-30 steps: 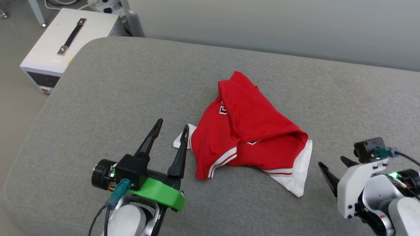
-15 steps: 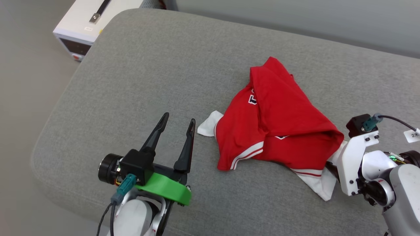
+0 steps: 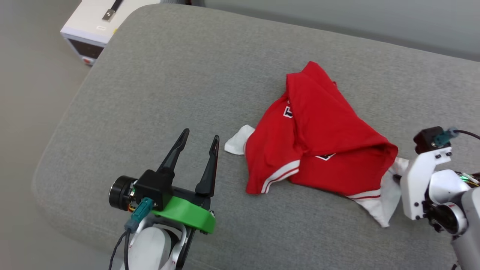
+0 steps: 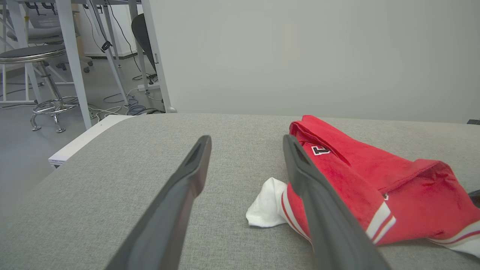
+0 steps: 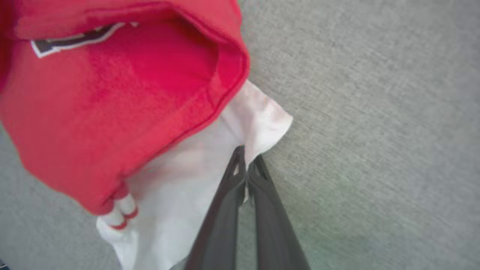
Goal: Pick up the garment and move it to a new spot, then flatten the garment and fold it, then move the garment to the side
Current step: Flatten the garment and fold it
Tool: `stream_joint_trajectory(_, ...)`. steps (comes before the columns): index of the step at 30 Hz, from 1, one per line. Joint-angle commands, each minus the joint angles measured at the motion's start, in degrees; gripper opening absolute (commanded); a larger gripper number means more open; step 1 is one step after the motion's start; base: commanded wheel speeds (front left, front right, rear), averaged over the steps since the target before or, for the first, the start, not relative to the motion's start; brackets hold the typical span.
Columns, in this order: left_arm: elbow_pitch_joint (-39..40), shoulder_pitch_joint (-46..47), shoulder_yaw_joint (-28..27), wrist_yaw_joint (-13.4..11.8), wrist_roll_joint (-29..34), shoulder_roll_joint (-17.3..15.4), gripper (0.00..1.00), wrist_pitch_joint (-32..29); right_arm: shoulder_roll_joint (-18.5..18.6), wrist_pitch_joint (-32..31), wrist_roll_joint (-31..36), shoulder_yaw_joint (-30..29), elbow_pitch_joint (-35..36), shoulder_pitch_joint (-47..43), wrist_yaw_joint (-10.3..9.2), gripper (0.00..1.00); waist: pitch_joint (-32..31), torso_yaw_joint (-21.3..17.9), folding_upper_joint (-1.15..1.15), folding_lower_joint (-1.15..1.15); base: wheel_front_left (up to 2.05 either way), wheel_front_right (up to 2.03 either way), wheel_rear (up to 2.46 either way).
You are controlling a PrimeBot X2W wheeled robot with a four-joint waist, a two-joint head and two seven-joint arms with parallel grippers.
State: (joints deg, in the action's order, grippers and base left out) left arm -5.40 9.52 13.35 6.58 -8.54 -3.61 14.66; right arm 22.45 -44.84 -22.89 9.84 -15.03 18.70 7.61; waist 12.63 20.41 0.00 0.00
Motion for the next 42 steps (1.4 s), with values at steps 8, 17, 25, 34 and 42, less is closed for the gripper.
stream_joint_trajectory(8,-1.1,-0.6,-0.8,0.6,1.1,0.4,1.00,0.3,3.0,-0.8,-0.7,-8.7,0.6,-5.9,-0.12,0.00,-3.5,-7.9,0.00,0.00,0.00,0.00,0.00)
stream_joint_trajectory(17,-2.0,-0.3,-0.8,0.8,1.4,0.4,1.00,0.3,4.4,-3.4,-0.2,-21.7,2.8,-11.2,-0.12,0.00,-3.3,-11.5,0.00,0.00,0.00,0.00,0.00)
stream_joint_trajectory(25,-2.9,-0.2,-0.7,0.9,1.5,0.3,1.00,0.3,4.2,-4.0,3.0,-30.7,1.4,-14.5,-0.12,0.00,-2.6,-12.3,0.00,0.00,0.00,0.00,0.00)
stream_joint_trajectory(34,-3.7,-0.2,-0.7,0.9,1.1,-0.4,1.00,0.3,0.8,7.2,7.1,-31.6,1.0,-11.4,-0.12,1.00,-3.4,-14.2,0.00,0.00,0.00,0.00,0.00)
stream_joint_trajectory(42,-3.4,-1.1,-0.7,0.9,0.5,-0.9,1.00,0.3,-1.2,21.8,6.0,-27.3,8.2,-11.2,-0.12,1.00,-5.4,-16.8,0.00,0.00,0.00,0.00,0.00)
